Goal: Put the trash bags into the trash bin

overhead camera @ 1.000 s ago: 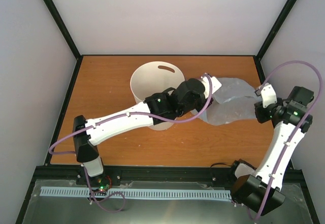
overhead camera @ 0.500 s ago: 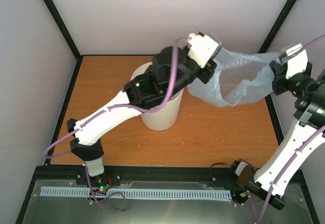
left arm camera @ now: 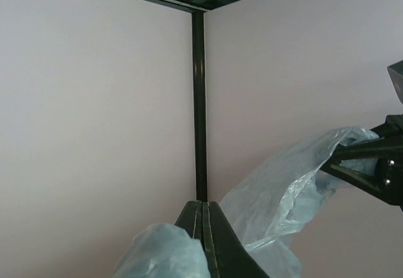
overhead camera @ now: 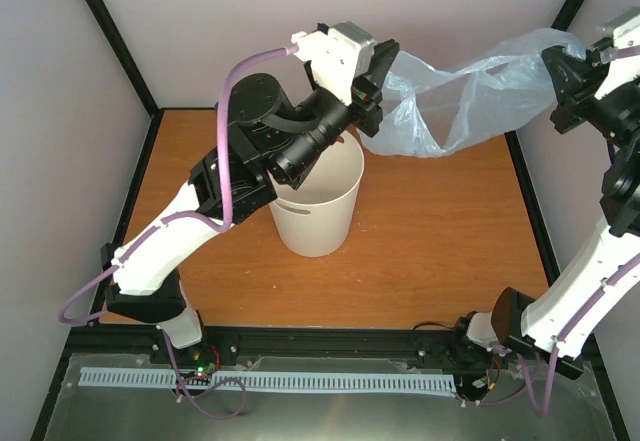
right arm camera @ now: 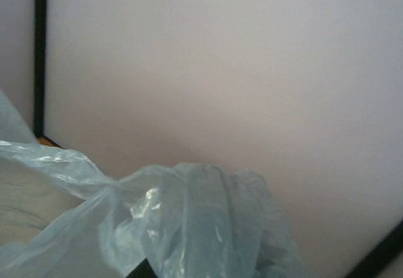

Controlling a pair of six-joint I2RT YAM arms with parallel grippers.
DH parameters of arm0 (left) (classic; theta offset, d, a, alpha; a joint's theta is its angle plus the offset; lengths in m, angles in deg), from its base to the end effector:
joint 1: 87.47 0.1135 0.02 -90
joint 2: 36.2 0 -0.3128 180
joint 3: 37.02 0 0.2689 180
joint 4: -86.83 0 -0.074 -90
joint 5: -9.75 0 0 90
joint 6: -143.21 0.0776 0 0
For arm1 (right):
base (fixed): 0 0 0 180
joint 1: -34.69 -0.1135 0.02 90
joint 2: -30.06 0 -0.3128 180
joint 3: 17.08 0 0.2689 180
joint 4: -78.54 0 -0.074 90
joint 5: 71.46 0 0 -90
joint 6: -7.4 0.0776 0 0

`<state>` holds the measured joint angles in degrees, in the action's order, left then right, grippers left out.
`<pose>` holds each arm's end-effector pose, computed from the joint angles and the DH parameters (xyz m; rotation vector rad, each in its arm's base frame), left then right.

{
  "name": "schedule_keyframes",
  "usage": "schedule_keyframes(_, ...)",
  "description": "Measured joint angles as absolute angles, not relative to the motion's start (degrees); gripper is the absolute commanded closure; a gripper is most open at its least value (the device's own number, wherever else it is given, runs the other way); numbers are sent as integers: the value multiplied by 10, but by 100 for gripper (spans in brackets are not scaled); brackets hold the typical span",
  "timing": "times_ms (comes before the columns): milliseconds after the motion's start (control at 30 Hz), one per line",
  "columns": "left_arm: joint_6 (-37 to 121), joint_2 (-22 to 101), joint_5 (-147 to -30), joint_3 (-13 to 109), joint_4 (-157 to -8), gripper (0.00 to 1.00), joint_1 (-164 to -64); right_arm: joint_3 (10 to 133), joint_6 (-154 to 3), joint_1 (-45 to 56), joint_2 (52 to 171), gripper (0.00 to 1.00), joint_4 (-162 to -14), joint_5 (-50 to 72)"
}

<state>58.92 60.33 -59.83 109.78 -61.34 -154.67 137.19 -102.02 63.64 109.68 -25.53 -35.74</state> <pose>0.1670 -0.3275 0.6775 0.4964 1.2031 -0.7002 0.1653 -0.0195 0.6778 -0.5900 1.4707 0.0949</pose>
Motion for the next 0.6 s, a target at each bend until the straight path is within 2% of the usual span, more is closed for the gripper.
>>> schedule_keyframes(100,590,597,-587,1101,-615,99,-1547,1369,-999,599,1100,97,-273,-358)
schedule_keyframes(367,590,560,-559,1091,-613,99,-1547,1351,-994,397,1134,97,-282,-276)
schedule_keyframes(600,590,473,-535,1041,-610,99,-1547,1351,-979,291,1144,97,-305,-234)
